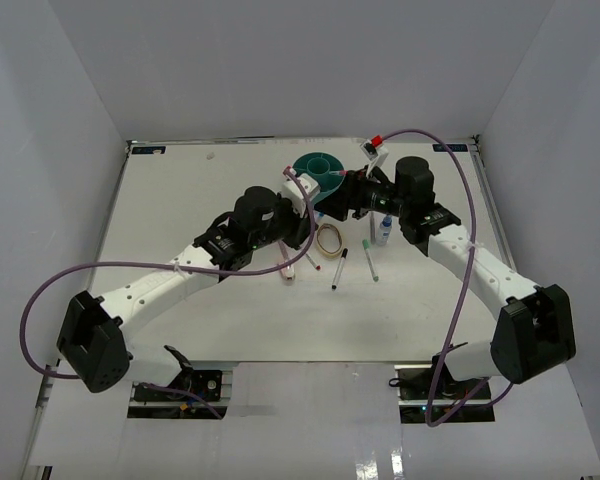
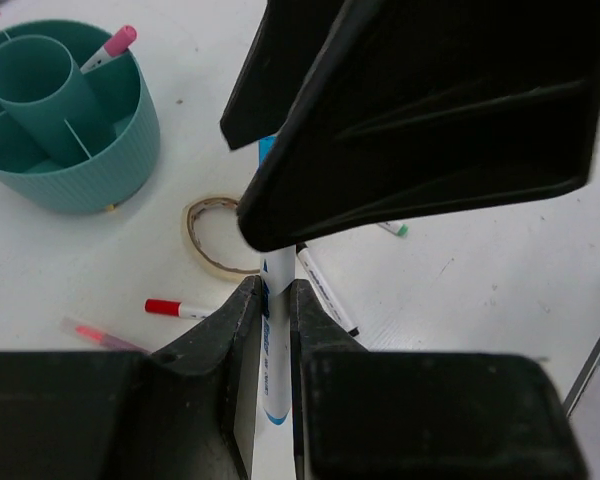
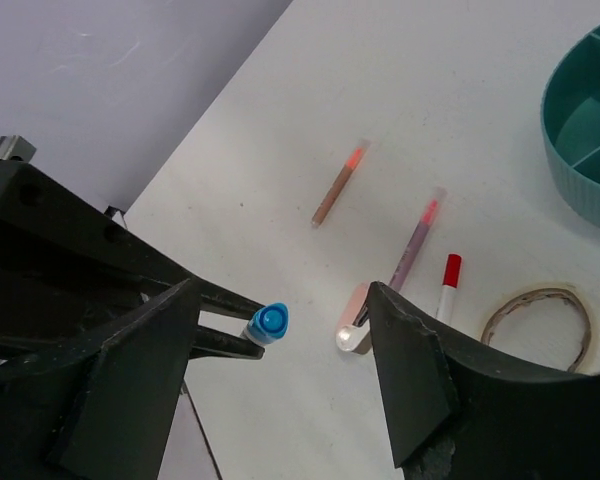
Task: Sort the stationery into containers
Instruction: Place the pen in the storage box.
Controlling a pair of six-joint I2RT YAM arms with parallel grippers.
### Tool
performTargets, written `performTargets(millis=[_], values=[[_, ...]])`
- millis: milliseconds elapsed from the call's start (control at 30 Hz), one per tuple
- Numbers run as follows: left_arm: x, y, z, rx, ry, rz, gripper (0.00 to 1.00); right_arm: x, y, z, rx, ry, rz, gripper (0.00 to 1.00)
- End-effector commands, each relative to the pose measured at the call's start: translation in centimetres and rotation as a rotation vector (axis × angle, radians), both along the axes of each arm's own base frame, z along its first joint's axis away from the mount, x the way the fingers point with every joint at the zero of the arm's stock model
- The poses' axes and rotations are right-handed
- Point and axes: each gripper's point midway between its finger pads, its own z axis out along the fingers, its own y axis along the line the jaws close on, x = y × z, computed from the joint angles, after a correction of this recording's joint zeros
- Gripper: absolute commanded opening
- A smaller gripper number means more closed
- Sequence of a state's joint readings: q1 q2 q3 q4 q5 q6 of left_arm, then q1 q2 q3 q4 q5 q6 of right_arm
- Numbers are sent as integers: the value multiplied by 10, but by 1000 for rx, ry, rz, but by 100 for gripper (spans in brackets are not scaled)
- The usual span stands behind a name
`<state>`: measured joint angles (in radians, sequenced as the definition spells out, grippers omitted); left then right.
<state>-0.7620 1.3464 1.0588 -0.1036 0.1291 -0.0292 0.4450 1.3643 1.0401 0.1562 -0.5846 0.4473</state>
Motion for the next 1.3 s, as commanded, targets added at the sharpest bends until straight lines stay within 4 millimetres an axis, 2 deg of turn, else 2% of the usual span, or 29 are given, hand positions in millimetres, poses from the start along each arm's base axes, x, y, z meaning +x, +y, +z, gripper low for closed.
performTargets(millis=[0,233,400,433,533,567,633,667,700,767,800,867,900,967,1000,1033,1067,1100,1133,1167,1200,1267], values=[[-8,-4,33,-69,-88,-42,22,0,15,27,60,-38,45,72],[-4,-1,32,-68,-100,-7,22,-4,24,24,63,-22,65,52],[0,-1,26,-68,-88,15,23,-4,22,22,59,-25,49,25],[1,-1,25,-69,-85,23,24,-3,21,20,52,-21,45,17],[7,4,18,-59,-71,67,38,0,19,19,39,-32,23,8],[9,6,17,-56,-69,89,46,2,18,19,31,-31,15,8],[11,6,16,-60,-60,105,55,7,16,19,12,-53,-11,8],[17,10,16,-57,-65,145,64,11,13,15,-4,-50,-27,8],[22,15,16,-49,-66,185,79,19,10,18,-16,-67,-65,8],[27,20,13,-36,-49,236,93,29,4,18,-51,-99,-104,8],[32,29,8,-11,-38,290,98,40,-3,24,-68,-119,-160,8],[38,36,5,-6,-10,342,98,54,-12,33,-100,-176,-212,8],[43,48,-2,11,21,381,98,69,-20,45,-122,-211,-279,8],[51,59,-4,-11,78,434,98,87,-31,57,-180,-281,-351,8],[59,79,-12,2,119,486,98,103,-41,56,-218,-295,-419,8],[62,85,-14,-14,155,491,98,111,-45,70,-221,-330,-454,8],[67,94,-15,-30,185,516,98,123,-49,66,-255,-347,-476,8],[75,117,-19,-53,235,585,98,134,-59,68,-276,-356,-526,8],[77,123,-19,-73,259,590,98,142,-59,79,-271,-382,-540,8],[78,132,-23,-77,276,609,98,156,-62,68,-300,-369,-571,8],[83,147,-24,-91,284,647,98,164,-66,68,-309,-377,-583,8],[82,155,-32,-96,309,657,98,185,-69,62,-323,-375,-599,8]])
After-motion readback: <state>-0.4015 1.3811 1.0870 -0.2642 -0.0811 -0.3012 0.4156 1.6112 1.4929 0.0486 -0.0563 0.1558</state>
